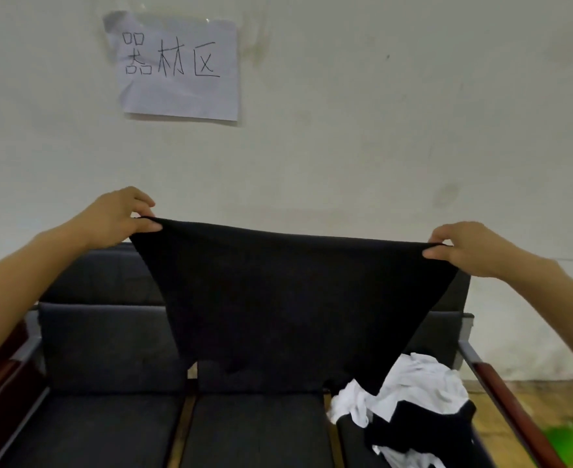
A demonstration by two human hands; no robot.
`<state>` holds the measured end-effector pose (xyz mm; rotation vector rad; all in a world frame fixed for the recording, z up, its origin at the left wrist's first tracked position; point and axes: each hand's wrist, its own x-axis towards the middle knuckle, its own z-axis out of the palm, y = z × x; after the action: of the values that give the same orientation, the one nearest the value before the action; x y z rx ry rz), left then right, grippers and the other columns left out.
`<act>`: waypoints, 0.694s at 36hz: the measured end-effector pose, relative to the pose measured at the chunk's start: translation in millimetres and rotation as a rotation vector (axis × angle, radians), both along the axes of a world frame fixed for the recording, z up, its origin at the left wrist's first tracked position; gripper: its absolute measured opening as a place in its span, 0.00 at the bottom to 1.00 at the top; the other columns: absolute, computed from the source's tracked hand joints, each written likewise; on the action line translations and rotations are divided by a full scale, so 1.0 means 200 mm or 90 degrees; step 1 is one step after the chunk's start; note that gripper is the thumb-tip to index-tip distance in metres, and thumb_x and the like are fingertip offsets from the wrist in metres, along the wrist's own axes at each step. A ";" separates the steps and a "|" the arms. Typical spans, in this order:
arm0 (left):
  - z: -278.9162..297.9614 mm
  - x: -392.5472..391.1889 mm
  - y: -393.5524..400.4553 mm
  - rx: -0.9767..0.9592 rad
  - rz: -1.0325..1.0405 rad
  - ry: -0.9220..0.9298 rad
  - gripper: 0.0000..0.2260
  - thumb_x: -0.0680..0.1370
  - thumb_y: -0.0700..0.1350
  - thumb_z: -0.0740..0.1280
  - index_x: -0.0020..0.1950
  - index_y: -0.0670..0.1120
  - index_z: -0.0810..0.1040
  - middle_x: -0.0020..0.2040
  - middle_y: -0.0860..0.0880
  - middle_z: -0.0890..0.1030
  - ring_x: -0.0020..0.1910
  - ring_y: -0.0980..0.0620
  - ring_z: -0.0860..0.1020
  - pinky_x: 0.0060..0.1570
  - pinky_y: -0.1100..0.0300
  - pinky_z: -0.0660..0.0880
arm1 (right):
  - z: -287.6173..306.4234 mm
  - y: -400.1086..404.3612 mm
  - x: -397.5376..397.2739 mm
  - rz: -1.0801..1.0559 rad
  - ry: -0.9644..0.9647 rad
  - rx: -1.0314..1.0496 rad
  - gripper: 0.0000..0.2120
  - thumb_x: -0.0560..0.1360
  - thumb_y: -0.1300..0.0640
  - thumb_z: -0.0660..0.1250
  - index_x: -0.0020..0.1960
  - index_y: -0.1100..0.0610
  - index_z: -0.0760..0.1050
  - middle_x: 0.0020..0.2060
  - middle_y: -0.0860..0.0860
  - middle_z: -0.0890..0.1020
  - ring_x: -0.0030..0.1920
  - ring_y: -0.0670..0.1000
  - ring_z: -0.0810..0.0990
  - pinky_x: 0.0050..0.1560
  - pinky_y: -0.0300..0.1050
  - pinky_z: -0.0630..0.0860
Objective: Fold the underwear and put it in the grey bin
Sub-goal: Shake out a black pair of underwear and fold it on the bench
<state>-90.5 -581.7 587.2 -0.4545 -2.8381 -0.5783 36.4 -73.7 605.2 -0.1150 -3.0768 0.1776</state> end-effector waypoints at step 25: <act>-1.48 -0.41 0.10 -0.165 -0.040 -0.221 0.08 0.77 0.44 0.68 0.53 0.49 0.83 0.52 0.50 0.83 0.54 0.46 0.78 0.54 0.53 0.73 | -1.56 -0.12 -0.57 0.013 -0.193 0.105 0.12 0.80 0.55 0.59 0.61 0.50 0.74 0.53 0.54 0.80 0.54 0.56 0.77 0.44 0.44 0.68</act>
<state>-172.0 -561.2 290.3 -0.5331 -3.2618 -0.3262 -76.8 -97.6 293.7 -0.1131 -3.3786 -0.1033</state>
